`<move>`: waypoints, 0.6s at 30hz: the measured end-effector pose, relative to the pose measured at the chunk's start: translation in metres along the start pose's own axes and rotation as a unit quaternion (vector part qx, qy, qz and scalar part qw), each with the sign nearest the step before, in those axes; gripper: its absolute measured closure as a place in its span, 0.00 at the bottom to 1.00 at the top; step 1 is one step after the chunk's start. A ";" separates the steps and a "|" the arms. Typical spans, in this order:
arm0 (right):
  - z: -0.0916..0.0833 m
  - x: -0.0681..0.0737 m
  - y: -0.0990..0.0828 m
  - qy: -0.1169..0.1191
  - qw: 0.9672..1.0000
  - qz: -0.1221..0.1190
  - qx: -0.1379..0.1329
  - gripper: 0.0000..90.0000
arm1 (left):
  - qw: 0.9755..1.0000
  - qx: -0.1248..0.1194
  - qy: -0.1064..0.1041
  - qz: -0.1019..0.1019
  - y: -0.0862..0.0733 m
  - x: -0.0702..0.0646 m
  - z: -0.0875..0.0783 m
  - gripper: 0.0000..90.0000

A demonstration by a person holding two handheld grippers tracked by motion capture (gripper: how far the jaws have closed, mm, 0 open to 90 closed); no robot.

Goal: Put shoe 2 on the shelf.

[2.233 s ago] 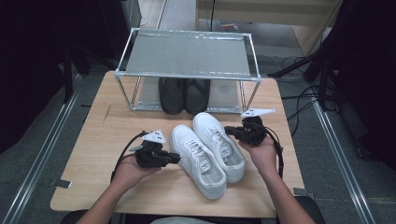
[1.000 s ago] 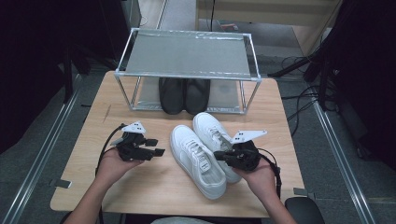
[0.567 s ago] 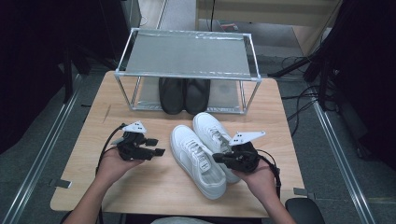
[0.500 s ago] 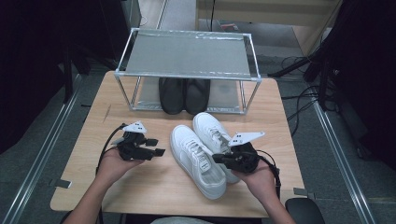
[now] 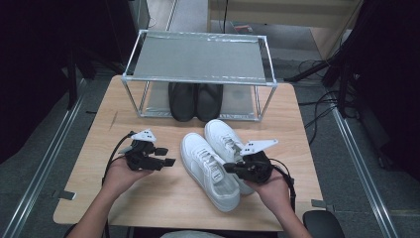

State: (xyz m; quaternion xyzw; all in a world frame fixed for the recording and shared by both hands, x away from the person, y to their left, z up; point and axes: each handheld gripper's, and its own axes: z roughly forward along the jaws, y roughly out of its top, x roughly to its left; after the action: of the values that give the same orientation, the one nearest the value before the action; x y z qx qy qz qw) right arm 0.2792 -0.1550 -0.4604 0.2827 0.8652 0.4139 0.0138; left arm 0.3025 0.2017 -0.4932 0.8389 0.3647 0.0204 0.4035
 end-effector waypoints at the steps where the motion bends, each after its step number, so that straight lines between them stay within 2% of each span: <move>1: 0.000 0.000 0.000 0.002 1.000 -0.002 0.000 1.00 | 1.000 0.000 0.000 0.000 0.000 0.000 0.000 0.48; 12: 0.010 0.001 0.006 -0.013 1.000 -0.011 -0.007 1.00 | 1.000 0.002 -0.002 0.001 0.000 0.000 0.001 0.48; 18: 0.010 0.002 0.005 -0.006 1.000 -0.003 -0.007 1.00 | 1.000 0.000 0.000 0.000 0.000 0.002 -0.001 0.48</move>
State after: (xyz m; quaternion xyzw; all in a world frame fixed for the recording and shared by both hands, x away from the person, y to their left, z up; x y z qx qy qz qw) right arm 0.2827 -0.1443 -0.4627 0.2824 0.8632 0.4180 0.0228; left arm 0.3032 0.2039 -0.4931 0.8389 0.3646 0.0207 0.4036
